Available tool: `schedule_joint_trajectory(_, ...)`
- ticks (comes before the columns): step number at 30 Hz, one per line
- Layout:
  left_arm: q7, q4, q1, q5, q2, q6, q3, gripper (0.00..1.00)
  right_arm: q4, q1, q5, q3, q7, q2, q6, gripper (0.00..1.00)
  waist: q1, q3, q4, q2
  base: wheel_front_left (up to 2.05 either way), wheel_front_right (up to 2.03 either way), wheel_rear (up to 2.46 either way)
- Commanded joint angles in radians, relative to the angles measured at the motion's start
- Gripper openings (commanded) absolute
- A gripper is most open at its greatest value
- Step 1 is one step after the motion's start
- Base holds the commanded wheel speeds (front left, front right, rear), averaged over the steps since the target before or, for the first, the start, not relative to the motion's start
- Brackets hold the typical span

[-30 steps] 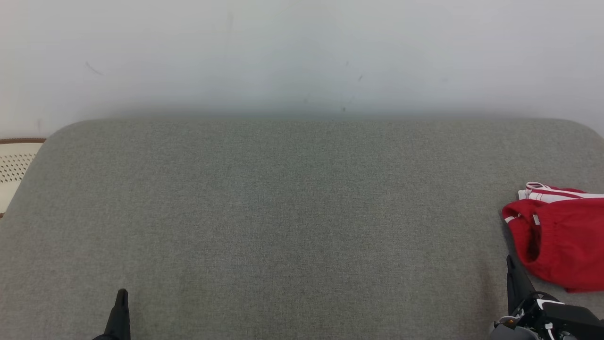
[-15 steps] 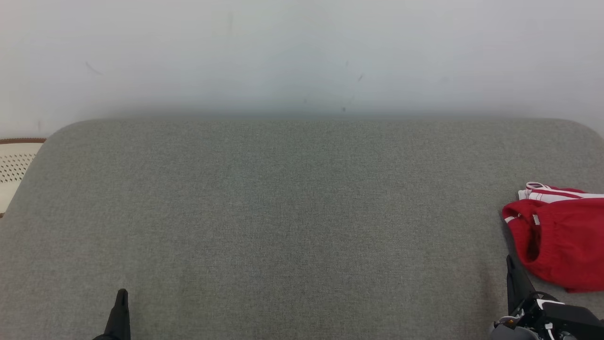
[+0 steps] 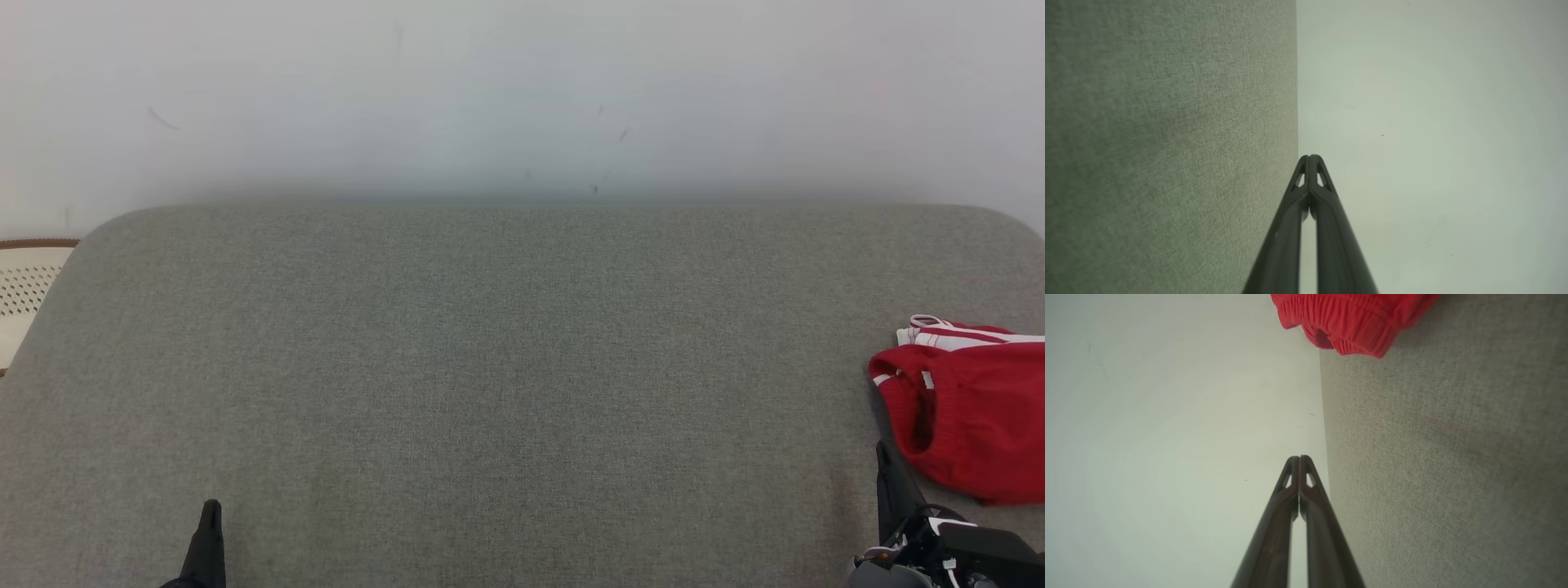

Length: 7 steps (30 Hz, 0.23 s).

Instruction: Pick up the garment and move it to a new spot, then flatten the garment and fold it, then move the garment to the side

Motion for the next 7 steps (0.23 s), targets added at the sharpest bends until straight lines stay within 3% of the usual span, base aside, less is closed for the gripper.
schedule_joint_trajectory(1, 0.004, 0.002, -0.005, -0.009, 0.001, -0.003, 0.002, 0.0, -0.003, -0.008, -0.004, -0.001, 0.002, 0.003, 0.0, 0.0, 0.0, 0.0, 0.0, 0.0, 0.0, 0.0, 0.0)
schedule_joint_trajectory(7, 0.004, 0.002, -0.005, -0.009, 0.001, -0.003, 0.002, 0.0, -0.003, -0.008, -0.004, -0.002, 0.002, 0.003, 0.0, 0.0, 0.0, 0.0, 0.0, 0.0, 0.0, 0.0, 0.0)
